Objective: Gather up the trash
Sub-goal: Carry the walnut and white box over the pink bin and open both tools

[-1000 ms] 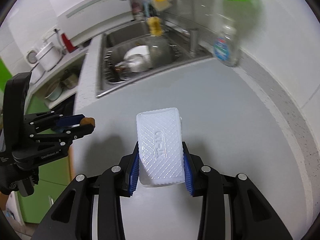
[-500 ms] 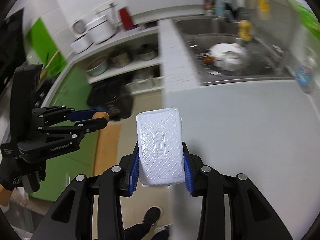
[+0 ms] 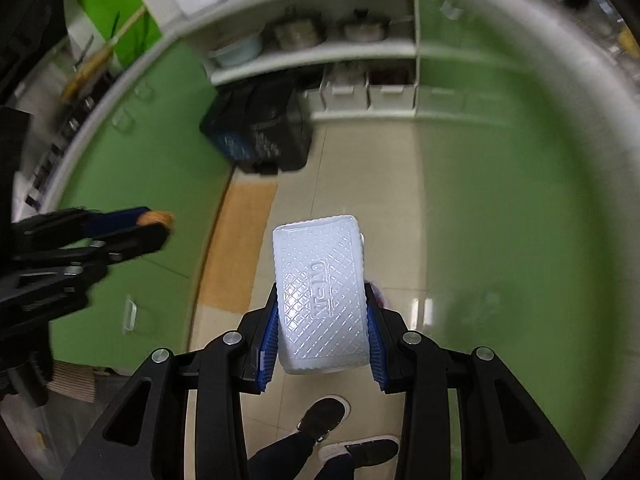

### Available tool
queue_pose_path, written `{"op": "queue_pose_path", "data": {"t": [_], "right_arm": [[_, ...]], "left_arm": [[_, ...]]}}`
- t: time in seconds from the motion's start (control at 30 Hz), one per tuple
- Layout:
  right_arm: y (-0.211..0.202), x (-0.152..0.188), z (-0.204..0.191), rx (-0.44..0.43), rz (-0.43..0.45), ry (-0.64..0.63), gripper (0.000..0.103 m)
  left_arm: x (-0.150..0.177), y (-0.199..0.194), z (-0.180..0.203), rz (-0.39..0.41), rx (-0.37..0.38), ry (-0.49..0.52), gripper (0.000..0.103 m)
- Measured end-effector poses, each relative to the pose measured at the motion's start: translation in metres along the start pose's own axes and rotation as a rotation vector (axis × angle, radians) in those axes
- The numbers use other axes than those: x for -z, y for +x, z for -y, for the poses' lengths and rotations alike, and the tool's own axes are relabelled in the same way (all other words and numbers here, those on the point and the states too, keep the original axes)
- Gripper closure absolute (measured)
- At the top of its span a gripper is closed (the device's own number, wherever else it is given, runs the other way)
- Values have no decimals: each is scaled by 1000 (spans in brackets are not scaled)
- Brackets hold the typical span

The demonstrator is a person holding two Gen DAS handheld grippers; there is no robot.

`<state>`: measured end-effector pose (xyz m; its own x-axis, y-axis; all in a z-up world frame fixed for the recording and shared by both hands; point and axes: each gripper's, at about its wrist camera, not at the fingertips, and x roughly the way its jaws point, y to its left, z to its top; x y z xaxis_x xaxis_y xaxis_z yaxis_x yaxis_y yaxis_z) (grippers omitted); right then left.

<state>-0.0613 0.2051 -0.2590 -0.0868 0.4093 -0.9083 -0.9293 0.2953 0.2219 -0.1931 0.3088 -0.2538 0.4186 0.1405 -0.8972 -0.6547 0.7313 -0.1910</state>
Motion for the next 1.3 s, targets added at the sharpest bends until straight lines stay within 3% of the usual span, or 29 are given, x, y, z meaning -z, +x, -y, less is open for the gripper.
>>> {"op": "queue_pose_path", "data": {"t": [0.27, 0.4, 0.53, 0.57, 0.6, 0.7, 1.3], "right_arm": [[172, 28, 5, -23, -140, -31, 66], [238, 45, 16, -29, -177, -37, 65], [290, 59, 27, -22, -199, -43, 54], [299, 62, 30, -18, -205, -44, 39], [306, 66, 32, -10, -207, -47, 32], [312, 73, 38, -5, -209, -33, 14], [248, 123, 92, 135, -165, 135, 10]], "left_arm": [[44, 104, -57, -53, 2, -94, 67], [63, 154, -74, -72, 5, -117, 67], [77, 196, -85, -88, 12, -129, 67], [80, 206, -87, -92, 13, -128, 67], [82, 214, -88, -98, 17, -127, 67], [86, 232, -86, -114, 29, -125, 67], [76, 345, -37, -214, 129, -38, 66]]}}
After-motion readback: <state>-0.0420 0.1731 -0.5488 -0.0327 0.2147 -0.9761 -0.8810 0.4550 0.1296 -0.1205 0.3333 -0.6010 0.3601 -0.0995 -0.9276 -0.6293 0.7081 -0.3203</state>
